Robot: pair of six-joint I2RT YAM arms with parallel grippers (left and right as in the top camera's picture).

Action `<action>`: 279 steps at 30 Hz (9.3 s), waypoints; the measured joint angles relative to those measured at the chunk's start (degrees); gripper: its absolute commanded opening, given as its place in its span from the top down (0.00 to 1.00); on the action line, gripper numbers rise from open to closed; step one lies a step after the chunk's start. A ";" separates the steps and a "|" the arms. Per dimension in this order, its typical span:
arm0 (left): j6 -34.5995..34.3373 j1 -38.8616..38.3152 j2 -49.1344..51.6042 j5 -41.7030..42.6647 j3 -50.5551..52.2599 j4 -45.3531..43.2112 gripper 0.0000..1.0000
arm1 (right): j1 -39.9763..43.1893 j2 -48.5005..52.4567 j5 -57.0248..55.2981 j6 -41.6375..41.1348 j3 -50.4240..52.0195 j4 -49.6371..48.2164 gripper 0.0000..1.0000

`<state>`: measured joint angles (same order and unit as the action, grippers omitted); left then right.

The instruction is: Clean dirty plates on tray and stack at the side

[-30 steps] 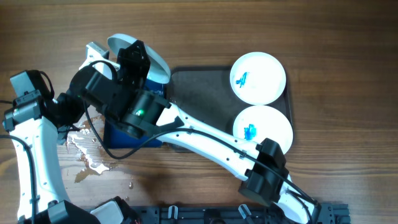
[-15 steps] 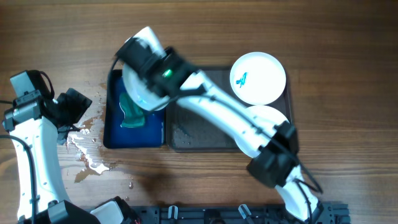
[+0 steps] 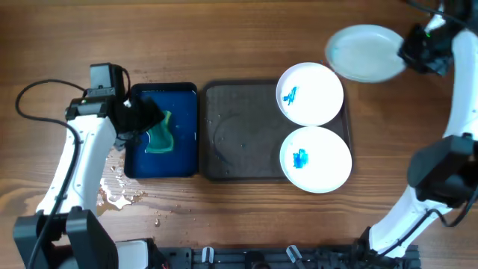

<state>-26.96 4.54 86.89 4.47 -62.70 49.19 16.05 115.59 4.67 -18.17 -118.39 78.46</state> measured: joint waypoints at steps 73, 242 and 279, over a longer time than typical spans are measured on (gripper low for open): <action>1.51 -0.90 2.56 -2.03 0.52 0.17 0.44 | -27.02 8.83 18.43 15.08 28.35 -21.97 0.95; -6.36 -35.34 22.12 -23.65 -1.31 -22.56 0.96 | -39.45 8.15 8.81 8.35 27.74 -20.63 0.96; -1.64 -12.61 9.42 -14.19 -9.29 4.15 0.96 | -38.21 8.15 6.21 9.42 27.82 -18.45 0.96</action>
<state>-28.60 -8.08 96.31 -9.72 -71.99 53.34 -22.15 123.74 10.87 -8.75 -90.56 60.01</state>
